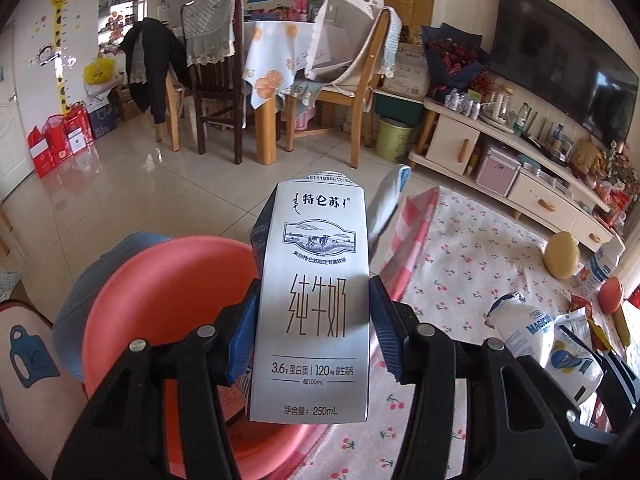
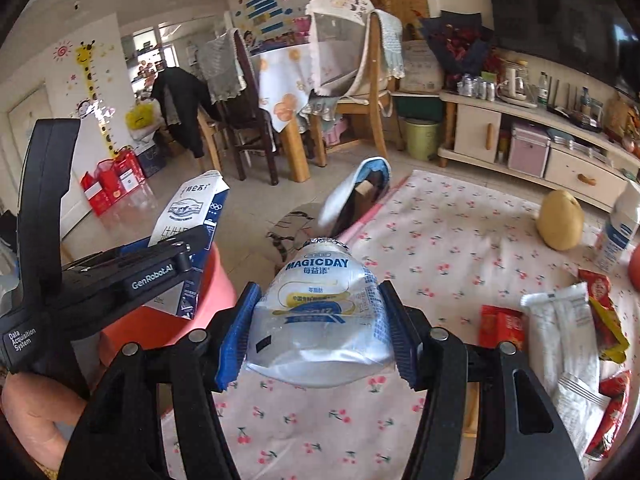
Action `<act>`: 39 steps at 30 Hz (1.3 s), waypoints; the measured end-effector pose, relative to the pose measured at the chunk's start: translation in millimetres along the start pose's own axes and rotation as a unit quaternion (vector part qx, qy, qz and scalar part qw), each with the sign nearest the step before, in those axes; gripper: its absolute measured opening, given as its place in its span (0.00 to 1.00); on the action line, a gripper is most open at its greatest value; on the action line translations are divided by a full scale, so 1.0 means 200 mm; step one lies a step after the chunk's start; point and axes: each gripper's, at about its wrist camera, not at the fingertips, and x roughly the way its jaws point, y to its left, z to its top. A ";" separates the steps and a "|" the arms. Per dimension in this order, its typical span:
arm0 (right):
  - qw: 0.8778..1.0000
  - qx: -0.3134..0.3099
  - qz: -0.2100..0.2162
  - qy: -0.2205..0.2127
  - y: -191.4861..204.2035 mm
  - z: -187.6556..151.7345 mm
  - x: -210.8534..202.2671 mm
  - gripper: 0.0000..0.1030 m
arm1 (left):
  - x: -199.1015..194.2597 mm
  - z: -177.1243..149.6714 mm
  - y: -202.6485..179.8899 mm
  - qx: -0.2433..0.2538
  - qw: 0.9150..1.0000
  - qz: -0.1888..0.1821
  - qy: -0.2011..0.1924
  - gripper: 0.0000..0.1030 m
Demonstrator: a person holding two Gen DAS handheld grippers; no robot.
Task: Collect trash
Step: 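Lift and carry the carton and pouch with both tools over the pink bucket, then open both tools to drop the carton and pouch into the pink bucket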
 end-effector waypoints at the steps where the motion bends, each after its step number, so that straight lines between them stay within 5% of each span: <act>1: 1.000 -0.007 0.008 0.004 0.05 0.02 0.03 0.59 | 0.01 0.01 0.04 -0.008 1.000 0.010 0.002 0.52; 15: 0.990 -0.102 0.082 0.061 0.59 0.03 0.45 0.59 | 0.12 0.02 0.55 -0.113 0.985 0.124 0.050 0.53; 17: 0.986 -0.118 0.088 0.078 0.63 0.01 0.50 0.63 | 0.12 0.03 0.55 -0.110 0.982 0.143 0.051 0.62; 19: 0.985 -0.125 0.086 0.084 0.65 0.00 0.53 0.78 | 0.12 0.03 0.54 -0.108 0.982 0.150 0.050 0.73; 24: 0.990 -0.104 0.063 0.065 0.57 0.00 0.46 0.86 | 0.09 0.06 0.48 -0.094 0.983 0.152 0.035 0.82; 39: 0.999 -0.014 -0.045 0.024 0.09 -0.13 0.04 0.90 | 0.02 0.05 0.02 0.013 0.997 0.082 -0.007 0.83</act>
